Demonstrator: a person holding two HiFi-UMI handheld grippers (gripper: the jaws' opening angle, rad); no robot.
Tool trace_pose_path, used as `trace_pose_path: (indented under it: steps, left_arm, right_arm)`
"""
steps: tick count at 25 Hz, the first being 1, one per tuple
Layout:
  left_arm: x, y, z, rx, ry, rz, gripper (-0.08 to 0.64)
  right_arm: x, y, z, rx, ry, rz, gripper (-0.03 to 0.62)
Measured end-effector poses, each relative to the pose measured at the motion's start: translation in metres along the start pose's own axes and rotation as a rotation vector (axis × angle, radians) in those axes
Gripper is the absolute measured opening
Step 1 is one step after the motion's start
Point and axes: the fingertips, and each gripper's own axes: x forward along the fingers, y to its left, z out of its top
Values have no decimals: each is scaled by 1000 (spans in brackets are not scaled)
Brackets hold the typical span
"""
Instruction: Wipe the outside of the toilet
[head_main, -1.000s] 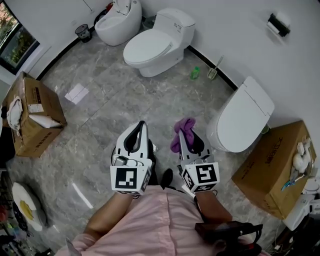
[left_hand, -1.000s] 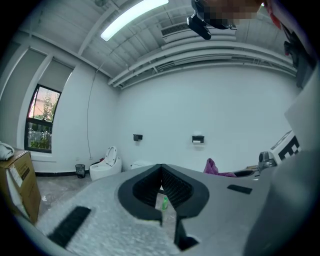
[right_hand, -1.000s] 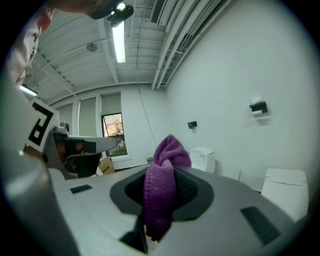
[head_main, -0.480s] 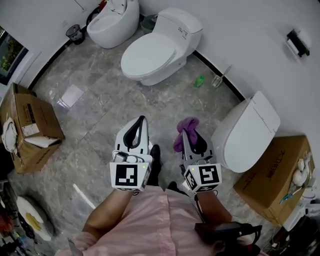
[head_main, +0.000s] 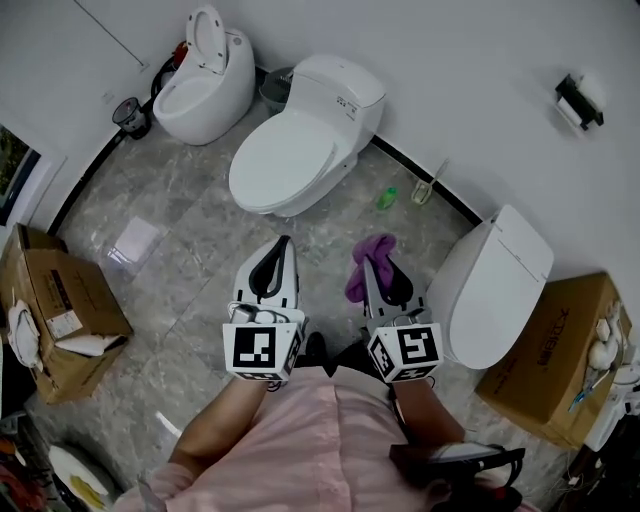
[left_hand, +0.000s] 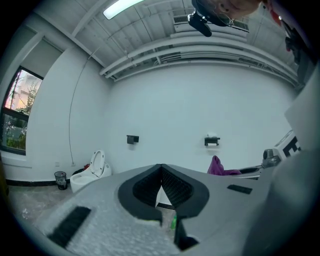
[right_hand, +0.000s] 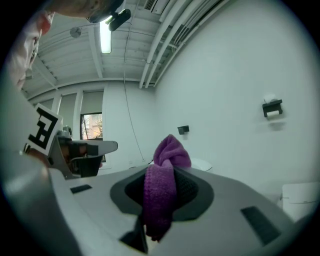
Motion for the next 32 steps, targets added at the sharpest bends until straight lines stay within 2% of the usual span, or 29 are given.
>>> trace_pose_path:
  steps: [4,10,17,22,27,32]
  left_arm:
    - [26,4,-5,15,2,-25,8]
    - [77,3,-22,20,61,-37,8]
    - [176,11,-47,40,128,-11,8]
    - [252,15,-53,59,149,6,8]
    - [303,19,-51,70,138,30,8]
    - [322,34,-54,69,119,51,8]
  right_arm:
    - [16,-18,2,-2,-6,-31,86]
    - [48,-63,0,11,8,-60,86]
    - [124,-142,-18,29,58,-55,86]
    - [191,-199,-11,45,65,-31,86]
    - [240,-238,4,20,51,-7,86]
    - [268,-253,6,10,42,-8,86]
